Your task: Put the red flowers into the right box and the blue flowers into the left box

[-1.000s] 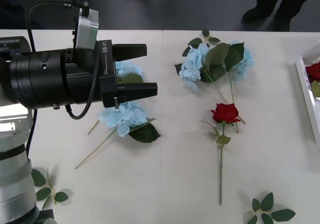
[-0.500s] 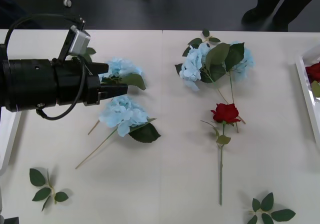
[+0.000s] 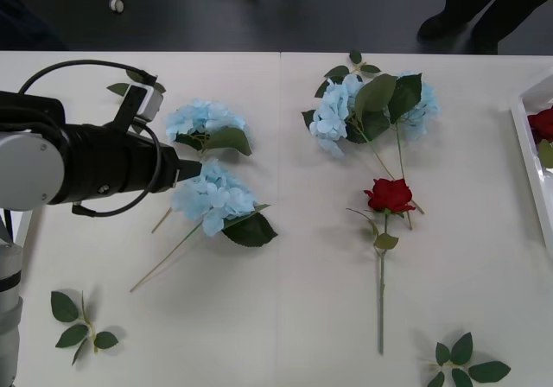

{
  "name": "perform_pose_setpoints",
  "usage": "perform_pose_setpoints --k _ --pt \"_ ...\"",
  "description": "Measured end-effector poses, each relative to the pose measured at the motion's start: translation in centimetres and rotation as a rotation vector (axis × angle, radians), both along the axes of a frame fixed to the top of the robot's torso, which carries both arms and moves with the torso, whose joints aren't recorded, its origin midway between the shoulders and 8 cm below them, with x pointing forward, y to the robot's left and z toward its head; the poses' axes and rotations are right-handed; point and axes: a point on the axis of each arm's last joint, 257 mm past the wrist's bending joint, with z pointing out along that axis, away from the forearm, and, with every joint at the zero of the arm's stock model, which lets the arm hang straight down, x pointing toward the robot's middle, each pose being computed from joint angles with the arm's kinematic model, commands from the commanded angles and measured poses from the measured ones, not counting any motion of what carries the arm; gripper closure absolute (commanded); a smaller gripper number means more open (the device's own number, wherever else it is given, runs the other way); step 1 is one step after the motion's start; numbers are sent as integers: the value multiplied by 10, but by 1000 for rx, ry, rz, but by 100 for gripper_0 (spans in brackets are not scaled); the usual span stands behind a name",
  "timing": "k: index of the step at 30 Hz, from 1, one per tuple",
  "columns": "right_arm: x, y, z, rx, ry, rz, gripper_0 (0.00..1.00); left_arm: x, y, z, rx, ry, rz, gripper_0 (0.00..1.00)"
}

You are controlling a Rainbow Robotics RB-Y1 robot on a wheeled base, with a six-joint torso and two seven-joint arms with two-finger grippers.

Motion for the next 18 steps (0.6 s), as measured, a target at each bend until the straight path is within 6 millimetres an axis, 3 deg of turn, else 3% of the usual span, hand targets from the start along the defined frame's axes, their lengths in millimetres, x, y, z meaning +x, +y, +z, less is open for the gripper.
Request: perform_pose_setpoints --k 7,13,18 --pt "-43 -44 -29 -45 56 -129 100 12 2 -31 88 70 84 0" --pt "-44 -45 -42 -26 38 -149 100 36 9 -37 88 120 161 0" --pt "-39 -43 -41 -30 25 -139 100 55 19 -37 88 144 193 0"
